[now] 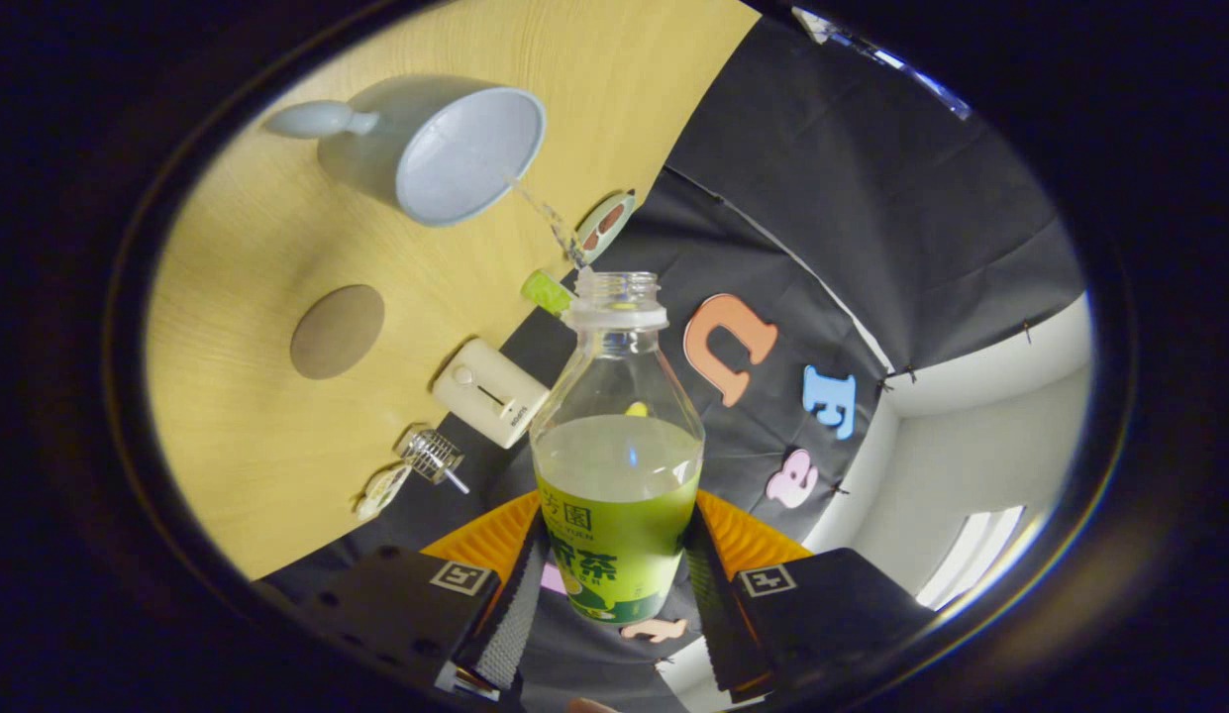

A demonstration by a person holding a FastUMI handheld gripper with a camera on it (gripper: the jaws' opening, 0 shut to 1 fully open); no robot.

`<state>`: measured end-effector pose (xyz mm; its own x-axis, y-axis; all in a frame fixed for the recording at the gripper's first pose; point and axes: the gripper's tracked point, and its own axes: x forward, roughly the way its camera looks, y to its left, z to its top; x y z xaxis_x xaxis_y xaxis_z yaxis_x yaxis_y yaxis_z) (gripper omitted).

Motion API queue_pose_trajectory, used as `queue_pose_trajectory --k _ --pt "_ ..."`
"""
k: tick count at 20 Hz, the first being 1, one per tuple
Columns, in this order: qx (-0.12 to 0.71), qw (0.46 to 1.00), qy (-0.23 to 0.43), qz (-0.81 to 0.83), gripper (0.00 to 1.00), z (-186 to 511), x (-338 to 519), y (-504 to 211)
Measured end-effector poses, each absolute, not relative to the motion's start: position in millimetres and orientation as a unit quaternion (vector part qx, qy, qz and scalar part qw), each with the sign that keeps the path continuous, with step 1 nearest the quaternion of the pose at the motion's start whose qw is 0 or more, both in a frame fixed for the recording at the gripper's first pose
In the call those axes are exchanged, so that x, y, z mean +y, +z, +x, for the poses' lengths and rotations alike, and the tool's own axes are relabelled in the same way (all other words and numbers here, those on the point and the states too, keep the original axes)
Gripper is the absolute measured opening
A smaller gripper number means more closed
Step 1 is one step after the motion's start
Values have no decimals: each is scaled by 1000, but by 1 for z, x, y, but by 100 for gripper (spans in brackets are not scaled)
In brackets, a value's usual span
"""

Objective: Take the bottle from table, then pour the juice into the cup, finally place the bottle on the coaster

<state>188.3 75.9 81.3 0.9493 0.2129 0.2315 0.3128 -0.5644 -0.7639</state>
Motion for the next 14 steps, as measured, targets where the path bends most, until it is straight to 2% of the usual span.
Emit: queue_pose_trajectory --k 6,14 --pt "-139 443 -59 -884 76 189 72 79" --pt "-100 515 -38 -850 76 200 61 54"
